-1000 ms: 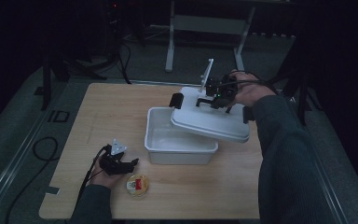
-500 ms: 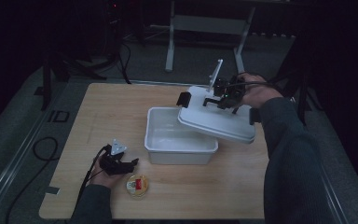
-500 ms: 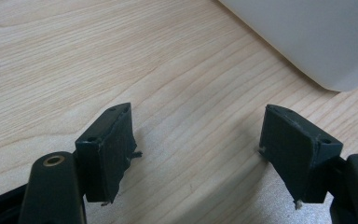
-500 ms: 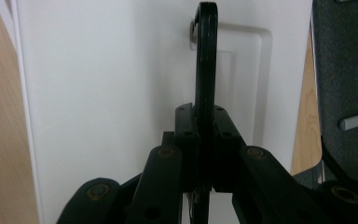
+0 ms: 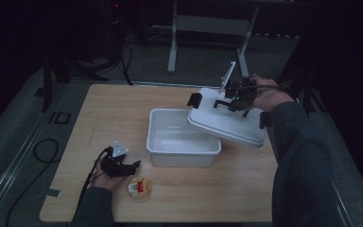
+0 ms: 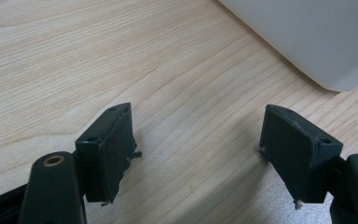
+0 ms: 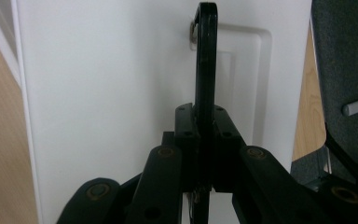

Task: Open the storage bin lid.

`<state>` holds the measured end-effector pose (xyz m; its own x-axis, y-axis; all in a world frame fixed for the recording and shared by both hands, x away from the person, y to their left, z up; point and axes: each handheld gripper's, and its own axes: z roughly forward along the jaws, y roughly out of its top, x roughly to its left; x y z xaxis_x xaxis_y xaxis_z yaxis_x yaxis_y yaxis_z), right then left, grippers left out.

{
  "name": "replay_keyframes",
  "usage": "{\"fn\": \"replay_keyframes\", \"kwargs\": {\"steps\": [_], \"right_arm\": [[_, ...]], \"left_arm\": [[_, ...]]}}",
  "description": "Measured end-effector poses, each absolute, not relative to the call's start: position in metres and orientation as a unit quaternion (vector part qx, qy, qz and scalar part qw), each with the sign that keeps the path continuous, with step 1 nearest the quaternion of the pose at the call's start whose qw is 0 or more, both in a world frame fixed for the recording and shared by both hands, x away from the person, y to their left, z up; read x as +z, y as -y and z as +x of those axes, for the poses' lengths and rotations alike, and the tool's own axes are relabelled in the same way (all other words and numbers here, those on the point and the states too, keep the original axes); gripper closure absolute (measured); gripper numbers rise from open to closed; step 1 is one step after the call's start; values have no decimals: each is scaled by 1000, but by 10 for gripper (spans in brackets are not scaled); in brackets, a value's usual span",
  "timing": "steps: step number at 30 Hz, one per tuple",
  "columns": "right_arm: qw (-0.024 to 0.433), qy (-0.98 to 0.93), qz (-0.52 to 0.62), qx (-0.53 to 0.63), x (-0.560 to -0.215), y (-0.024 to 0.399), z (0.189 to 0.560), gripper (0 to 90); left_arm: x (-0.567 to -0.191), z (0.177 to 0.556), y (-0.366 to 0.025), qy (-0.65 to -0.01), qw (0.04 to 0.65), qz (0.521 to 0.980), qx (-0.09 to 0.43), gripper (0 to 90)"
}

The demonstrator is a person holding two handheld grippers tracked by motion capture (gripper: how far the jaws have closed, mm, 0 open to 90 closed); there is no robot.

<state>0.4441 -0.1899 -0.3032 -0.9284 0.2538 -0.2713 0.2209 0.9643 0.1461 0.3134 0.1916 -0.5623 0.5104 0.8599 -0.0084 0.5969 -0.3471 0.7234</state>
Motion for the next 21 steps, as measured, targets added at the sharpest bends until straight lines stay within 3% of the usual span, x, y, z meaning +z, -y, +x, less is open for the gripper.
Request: {"fn": "replay_keyframes", "kwargs": {"steps": [21], "right_arm": [[154, -973, 162, 58, -312, 227, 446, 843]], "left_arm": [[-562, 314, -192, -456, 344, 798, 192, 261]]}}
